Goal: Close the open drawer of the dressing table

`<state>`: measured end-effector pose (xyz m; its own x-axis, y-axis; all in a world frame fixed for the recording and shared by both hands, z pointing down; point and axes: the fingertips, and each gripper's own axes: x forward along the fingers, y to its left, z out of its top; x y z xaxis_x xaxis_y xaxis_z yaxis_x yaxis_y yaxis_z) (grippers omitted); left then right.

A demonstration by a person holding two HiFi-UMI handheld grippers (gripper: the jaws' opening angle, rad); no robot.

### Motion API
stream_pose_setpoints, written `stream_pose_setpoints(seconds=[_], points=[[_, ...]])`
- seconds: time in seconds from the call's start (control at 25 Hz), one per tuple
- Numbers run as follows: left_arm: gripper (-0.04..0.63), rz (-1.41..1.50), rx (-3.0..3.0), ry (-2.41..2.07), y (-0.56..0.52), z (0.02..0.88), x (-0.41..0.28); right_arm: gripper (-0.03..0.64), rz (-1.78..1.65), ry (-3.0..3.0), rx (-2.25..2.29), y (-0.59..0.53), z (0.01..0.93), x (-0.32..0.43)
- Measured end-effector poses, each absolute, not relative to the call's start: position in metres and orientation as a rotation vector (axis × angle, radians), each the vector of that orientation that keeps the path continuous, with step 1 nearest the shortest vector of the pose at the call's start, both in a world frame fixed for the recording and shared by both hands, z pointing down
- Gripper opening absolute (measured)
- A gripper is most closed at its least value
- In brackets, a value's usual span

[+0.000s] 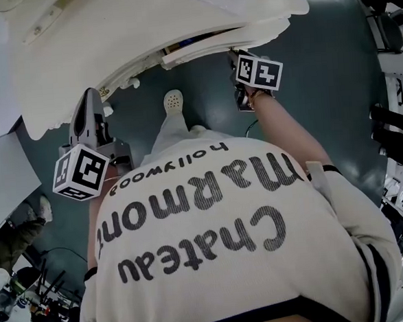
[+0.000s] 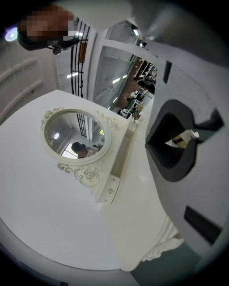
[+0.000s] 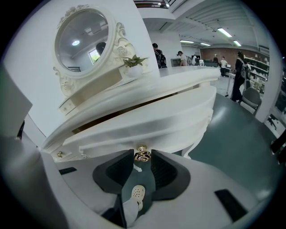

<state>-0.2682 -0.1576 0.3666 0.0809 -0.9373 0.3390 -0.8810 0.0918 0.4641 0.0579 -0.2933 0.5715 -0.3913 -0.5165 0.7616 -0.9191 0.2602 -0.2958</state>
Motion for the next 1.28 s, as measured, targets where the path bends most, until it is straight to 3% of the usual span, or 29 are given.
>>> stream_pose_setpoints(seconds=[1.28], points=[[0.008,-0.100,1.714,-1.819,-0.155,0.384,-0.290,0.138,1.014,-2.059,1.337,-0.327,0.572,0.043]])
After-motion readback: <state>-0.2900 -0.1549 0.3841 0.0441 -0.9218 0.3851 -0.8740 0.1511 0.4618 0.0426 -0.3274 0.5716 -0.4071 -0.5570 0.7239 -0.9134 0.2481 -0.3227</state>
